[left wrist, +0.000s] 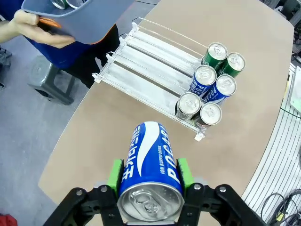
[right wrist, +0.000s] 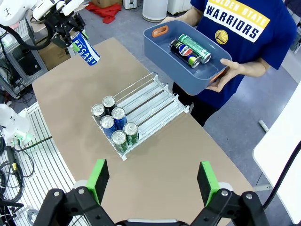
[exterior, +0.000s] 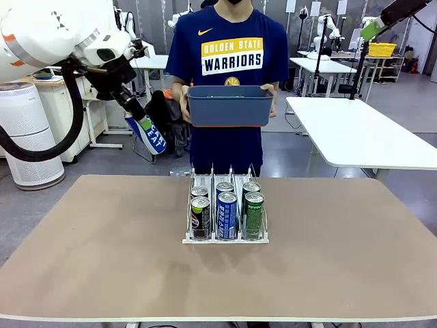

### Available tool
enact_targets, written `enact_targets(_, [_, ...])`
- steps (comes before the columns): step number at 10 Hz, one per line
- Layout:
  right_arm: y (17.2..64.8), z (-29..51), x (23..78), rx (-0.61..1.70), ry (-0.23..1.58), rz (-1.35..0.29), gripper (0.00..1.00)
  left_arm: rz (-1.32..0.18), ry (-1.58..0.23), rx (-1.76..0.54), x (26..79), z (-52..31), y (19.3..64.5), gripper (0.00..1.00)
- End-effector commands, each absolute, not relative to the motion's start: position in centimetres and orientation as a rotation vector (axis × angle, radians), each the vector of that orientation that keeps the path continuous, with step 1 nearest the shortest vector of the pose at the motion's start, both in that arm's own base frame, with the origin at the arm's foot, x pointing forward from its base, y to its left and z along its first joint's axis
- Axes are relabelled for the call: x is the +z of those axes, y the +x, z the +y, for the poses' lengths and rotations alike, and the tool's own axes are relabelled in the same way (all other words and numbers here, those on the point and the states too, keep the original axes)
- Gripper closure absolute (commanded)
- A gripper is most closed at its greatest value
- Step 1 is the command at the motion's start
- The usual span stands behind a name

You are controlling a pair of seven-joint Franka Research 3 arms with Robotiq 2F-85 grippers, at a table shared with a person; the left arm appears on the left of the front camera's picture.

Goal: Fill the beverage cans into the dispenser.
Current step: Place the picked Ionic drink in the line of the Automatic Can Dispenser with the same cans.

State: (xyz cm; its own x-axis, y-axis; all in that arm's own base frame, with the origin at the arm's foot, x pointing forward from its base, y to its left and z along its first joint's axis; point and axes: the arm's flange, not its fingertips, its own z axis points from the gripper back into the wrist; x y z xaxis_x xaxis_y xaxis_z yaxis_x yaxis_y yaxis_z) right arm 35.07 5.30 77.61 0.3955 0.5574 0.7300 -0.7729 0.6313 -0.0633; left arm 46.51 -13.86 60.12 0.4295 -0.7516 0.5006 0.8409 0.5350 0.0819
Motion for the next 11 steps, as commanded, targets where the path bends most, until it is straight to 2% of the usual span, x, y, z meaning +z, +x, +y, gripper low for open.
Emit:
enact_targets(1, [35.0,5.3,77.6,0.861,0.308,-0.792,0.00,-0.536,-0.184,-0.964,60.6,-12.3,46.9,0.43])
enact_targets(5, [35.0,5.3,77.6,0.861,0.308,-0.792,0.00,-0.528,-0.193,-0.969,60.2,-12.2,47.0,0.43])
enact_targets(6, [35.0,5.3,77.6,0.861,0.308,-0.792,0.00,-0.461,-0.215,-0.932,59.9,-12.1,46.8,0.43])
enact_targets(8, [35.0,5.3,77.6,0.861,0.308,-0.792,0.00,-0.489,-0.227,-0.919,59.2,-14.4,44.3,0.43])
enact_targets(11, [35.0,5.3,77.6,0.861,0.308,-0.792,0.00,-0.479,-0.241,-0.870,58.2,-18.3,38.1,0.43])
